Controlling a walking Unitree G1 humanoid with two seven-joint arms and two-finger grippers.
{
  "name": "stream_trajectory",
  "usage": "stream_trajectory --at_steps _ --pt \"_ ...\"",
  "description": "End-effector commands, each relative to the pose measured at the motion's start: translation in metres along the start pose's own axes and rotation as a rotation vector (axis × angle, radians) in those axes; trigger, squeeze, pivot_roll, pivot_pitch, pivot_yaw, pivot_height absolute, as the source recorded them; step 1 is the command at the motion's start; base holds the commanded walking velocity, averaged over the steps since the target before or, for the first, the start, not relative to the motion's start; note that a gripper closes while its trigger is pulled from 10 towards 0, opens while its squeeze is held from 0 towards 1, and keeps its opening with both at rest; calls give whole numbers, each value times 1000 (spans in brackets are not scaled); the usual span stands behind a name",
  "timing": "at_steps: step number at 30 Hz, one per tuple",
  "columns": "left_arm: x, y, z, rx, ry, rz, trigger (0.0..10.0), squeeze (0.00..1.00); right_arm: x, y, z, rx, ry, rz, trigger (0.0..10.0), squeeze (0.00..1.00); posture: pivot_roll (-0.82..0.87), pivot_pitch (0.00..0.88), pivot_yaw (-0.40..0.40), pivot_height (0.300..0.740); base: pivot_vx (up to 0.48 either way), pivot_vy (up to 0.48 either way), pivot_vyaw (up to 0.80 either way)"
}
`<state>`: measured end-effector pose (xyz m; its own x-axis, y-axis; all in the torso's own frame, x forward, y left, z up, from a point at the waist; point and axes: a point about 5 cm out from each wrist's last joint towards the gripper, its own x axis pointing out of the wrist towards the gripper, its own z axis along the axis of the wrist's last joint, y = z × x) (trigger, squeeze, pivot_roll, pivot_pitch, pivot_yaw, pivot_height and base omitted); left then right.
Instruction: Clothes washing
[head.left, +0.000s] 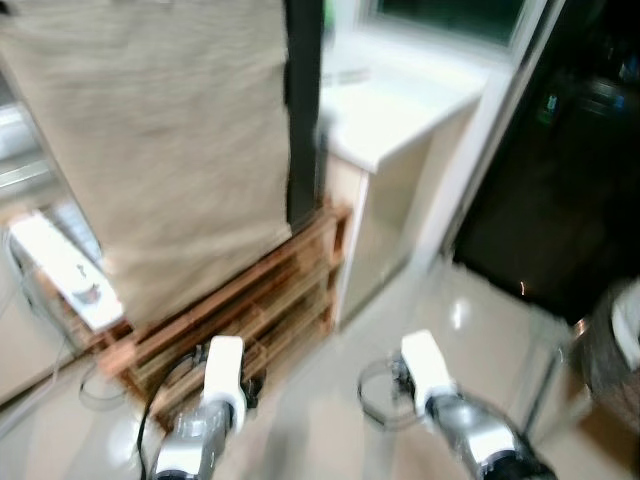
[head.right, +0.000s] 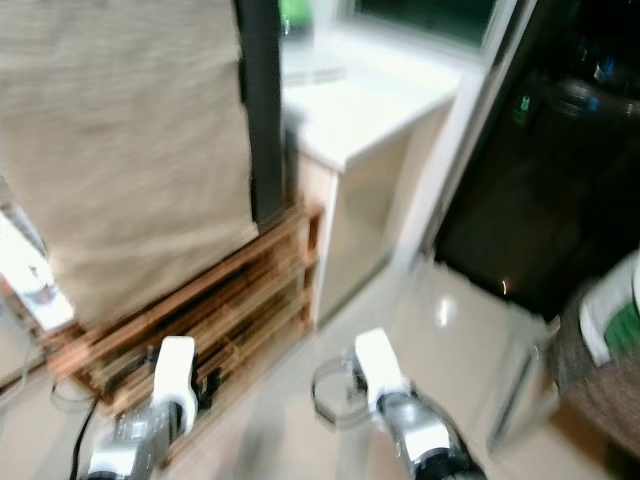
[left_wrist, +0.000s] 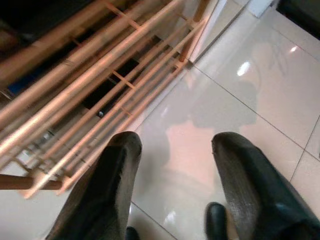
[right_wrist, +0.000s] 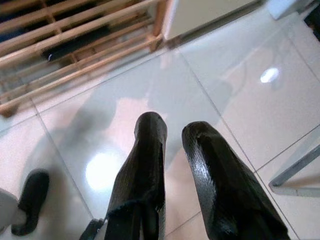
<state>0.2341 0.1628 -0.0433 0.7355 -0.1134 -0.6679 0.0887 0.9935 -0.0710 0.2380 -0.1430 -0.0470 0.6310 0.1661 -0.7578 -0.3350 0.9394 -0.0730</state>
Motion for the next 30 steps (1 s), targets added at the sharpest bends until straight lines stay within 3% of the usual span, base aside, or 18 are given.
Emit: stream_trajectory --at_steps 1,4,6,7,16,19,20,21,23,24,25,26,30 --pt "4 -6 6 54 -26 -12 10000 1000 1 -3 -7 10 28 -31 10000 0 -11 0 -25 740 0 0 0" --pt "7 -8 3 48 -10 -2 10000 1000 2 -2 -15 108 61 -58 10000 0 -13 0 -23 740 0 0 0" --pt "7 -10 2 63 -4 -13 10000 1000 2 -1 -18 120 71 -60 10000 0 -13 0 -23 740 0 0 0" --pt "7 -11 0 70 1 -19 10000 0 3 0 -20 113 80 -61 10000 0 -15 0 -22 740 0 0 0" --pt "10 -16 -5 100 24 -15 10000 0 3 0 -24 65 109 -62 10000 0 -21 0 -29 740 0 0 0" --pt "10 -17 -6 114 26 -16 10000 0 3 0 -27 68 117 -58 10000 102 -20 0 -32 740 0 0 0" --pt "10 -17 -7 110 33 -17 10000 0 3 0 -28 72 118 -50 10000 325 -20 0 -32 740 0 0 0" --pt "10 -16 -8 106 38 -21 10000 0 3 1 -28 92 108 -36 10000 1000 -20 0 -32 740 0 0 0" --pt "9 -16 -9 99 46 -28 10000 0 3 1 -28 105 98 -27 10000 1000 -20 0 -32 740 0 0 0" --pt "9 -16 -13 90 61 -47 10000 357 2 0 -31 120 103 -26 10000 1000 -20 0 -32 740 0 0 0" --pt "9 -16 -13 90 61 -47 10000 357 2 0 -31 120 103 -26 10000 1000 -20 0 -32 740 0 0 0" --pt "8 -16 -15 88 76 -49 10000 996 2 0 -32 119 110 -28 10000 1000 -20 0 -35 740 0 0 0" --pt "8 -15 -16 67 80 -50 10000 1000 2 0 -33 128 110 -22 10000 1000 -20 0 -35 740 0 0 0"
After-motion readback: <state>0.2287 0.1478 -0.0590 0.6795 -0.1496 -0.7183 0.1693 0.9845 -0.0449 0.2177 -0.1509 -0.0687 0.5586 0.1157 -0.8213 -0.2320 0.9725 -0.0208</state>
